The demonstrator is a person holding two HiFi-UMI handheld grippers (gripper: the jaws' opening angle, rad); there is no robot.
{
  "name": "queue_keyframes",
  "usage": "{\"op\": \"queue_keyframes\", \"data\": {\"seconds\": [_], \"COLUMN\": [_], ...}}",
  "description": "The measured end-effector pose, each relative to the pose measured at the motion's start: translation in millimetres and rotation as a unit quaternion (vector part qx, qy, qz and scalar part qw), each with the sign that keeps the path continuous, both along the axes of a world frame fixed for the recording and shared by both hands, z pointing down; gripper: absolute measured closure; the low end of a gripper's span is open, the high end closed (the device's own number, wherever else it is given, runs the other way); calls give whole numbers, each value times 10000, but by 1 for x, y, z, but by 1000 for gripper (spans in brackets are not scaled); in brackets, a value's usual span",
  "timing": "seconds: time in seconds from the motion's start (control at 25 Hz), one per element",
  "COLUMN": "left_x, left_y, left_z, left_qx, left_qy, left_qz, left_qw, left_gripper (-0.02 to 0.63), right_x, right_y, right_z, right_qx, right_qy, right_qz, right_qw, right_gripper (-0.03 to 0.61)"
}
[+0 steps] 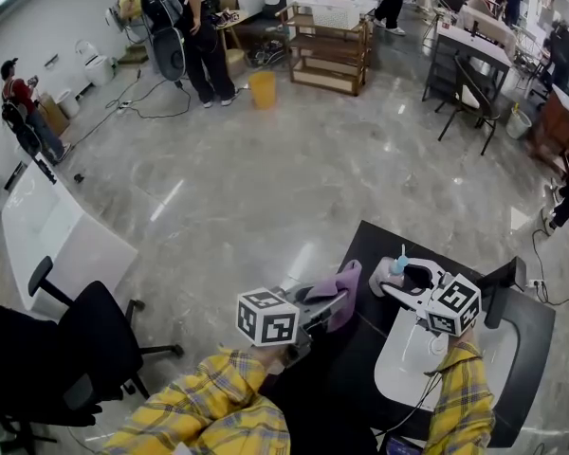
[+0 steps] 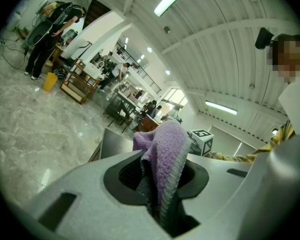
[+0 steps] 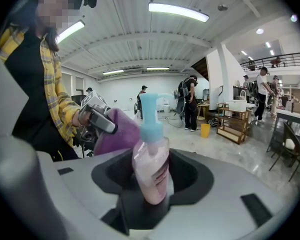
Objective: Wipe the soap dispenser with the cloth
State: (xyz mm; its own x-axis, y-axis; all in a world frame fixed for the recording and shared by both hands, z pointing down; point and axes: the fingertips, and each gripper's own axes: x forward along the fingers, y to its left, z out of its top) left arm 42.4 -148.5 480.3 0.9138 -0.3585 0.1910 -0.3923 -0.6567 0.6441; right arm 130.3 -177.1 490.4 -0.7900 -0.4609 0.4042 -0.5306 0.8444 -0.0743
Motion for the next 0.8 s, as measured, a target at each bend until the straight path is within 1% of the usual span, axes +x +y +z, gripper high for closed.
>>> {"op": "queue_keyframes", "data": {"seconds": [0.32,0.56,0.8], "left_x": [-1,4,8], "left_y": [-1,1,4], "left_z": [1,3,3], "left_qx": [-14,2,24], "left_qy": [-21,-28,-18], "left_qz": [35,115,215], "left_qw": [10000,9999,9998], "left_gripper": [526,526,526], "right_x": [-3,0,-1], "right_y": [1,1,2], "right_z": [0,1,0], "right_qx": [-7,-4,-41], "right_qy": [-34,-169,-182], "right_qz": [-594,-834,-1112], "right_qw": [9982,9964,9936], "right_gripper": [377,377,379]}}
